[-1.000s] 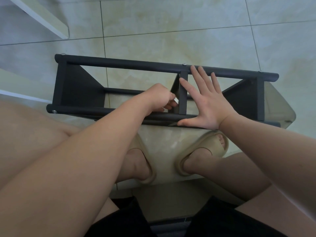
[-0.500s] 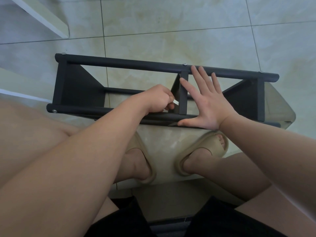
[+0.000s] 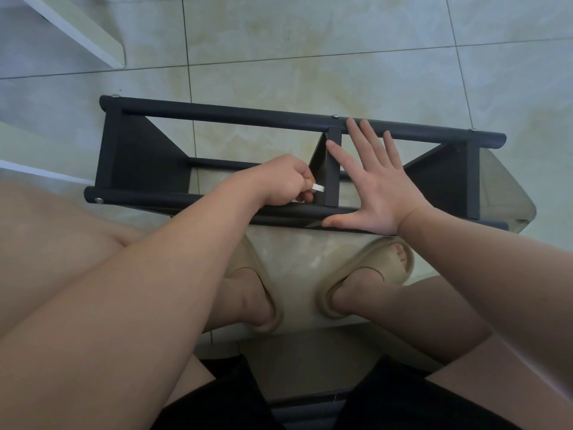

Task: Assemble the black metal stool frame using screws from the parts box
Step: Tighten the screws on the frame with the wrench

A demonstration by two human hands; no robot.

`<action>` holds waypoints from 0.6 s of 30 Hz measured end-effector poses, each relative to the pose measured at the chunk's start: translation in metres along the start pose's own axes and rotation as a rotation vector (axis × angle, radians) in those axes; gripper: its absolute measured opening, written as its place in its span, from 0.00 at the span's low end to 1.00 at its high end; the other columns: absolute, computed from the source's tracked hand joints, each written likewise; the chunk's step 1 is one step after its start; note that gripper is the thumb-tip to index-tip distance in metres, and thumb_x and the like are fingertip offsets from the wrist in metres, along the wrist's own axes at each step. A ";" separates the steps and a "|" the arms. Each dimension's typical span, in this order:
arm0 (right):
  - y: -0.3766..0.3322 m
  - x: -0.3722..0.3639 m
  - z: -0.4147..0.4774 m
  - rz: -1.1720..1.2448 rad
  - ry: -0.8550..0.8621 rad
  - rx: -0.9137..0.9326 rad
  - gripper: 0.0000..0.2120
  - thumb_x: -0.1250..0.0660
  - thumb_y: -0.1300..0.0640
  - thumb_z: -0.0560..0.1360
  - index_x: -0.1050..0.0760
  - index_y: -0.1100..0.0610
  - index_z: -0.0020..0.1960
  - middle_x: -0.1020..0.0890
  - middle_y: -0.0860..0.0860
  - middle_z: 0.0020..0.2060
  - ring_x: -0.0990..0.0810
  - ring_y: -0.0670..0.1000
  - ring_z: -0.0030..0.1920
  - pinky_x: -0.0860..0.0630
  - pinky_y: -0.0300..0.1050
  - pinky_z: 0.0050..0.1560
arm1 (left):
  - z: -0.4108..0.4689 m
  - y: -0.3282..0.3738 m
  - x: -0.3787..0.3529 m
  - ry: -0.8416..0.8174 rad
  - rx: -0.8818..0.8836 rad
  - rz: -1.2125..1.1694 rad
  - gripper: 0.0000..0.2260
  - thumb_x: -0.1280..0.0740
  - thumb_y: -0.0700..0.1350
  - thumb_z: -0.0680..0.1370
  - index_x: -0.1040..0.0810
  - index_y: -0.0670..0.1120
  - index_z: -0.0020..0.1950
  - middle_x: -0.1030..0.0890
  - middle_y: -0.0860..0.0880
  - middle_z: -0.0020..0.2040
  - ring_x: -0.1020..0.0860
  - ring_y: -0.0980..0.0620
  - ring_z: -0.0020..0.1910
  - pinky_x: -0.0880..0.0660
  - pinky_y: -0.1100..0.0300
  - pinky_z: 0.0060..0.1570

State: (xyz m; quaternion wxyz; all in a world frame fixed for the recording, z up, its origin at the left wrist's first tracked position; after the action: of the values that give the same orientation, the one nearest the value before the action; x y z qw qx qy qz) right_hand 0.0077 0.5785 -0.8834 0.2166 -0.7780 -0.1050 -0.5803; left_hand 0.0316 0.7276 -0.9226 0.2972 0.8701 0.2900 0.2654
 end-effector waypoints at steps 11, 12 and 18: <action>0.000 -0.001 0.000 -0.009 -0.006 -0.003 0.57 0.45 0.19 0.66 0.53 0.51 0.83 0.58 0.60 0.82 0.62 0.61 0.81 0.60 0.66 0.79 | -0.001 -0.001 0.000 -0.043 -0.014 0.108 0.12 0.34 0.41 0.81 0.20 0.52 0.39 0.16 0.54 0.43 0.21 0.52 0.46 0.26 0.54 0.54; 0.000 -0.001 0.000 -0.006 -0.003 -0.002 0.57 0.45 0.19 0.66 0.53 0.51 0.83 0.58 0.60 0.82 0.62 0.61 0.81 0.60 0.66 0.79 | -0.001 -0.001 0.000 -0.047 -0.015 0.128 0.12 0.34 0.42 0.80 0.21 0.53 0.38 0.17 0.54 0.42 0.22 0.52 0.45 0.26 0.55 0.51; 0.001 -0.002 0.000 -0.005 -0.002 0.001 0.57 0.44 0.19 0.66 0.53 0.51 0.83 0.58 0.60 0.82 0.62 0.61 0.81 0.61 0.65 0.79 | -0.002 -0.002 -0.001 -0.089 0.004 0.221 0.11 0.33 0.45 0.80 0.22 0.55 0.38 0.22 0.55 0.39 0.26 0.56 0.40 0.32 0.57 0.43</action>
State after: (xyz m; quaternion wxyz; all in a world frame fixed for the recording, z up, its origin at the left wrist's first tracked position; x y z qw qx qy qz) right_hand 0.0071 0.5778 -0.8854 0.2156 -0.7782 -0.1075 -0.5799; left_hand 0.0289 0.7290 -0.9232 0.2772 0.9082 0.1793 0.2571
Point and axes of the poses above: each hand's wrist, its own z-axis towards the middle knuckle, its own x-axis out of the back of the hand, y = z × x, the point moved 7 cm from there along z, towards the middle knuckle
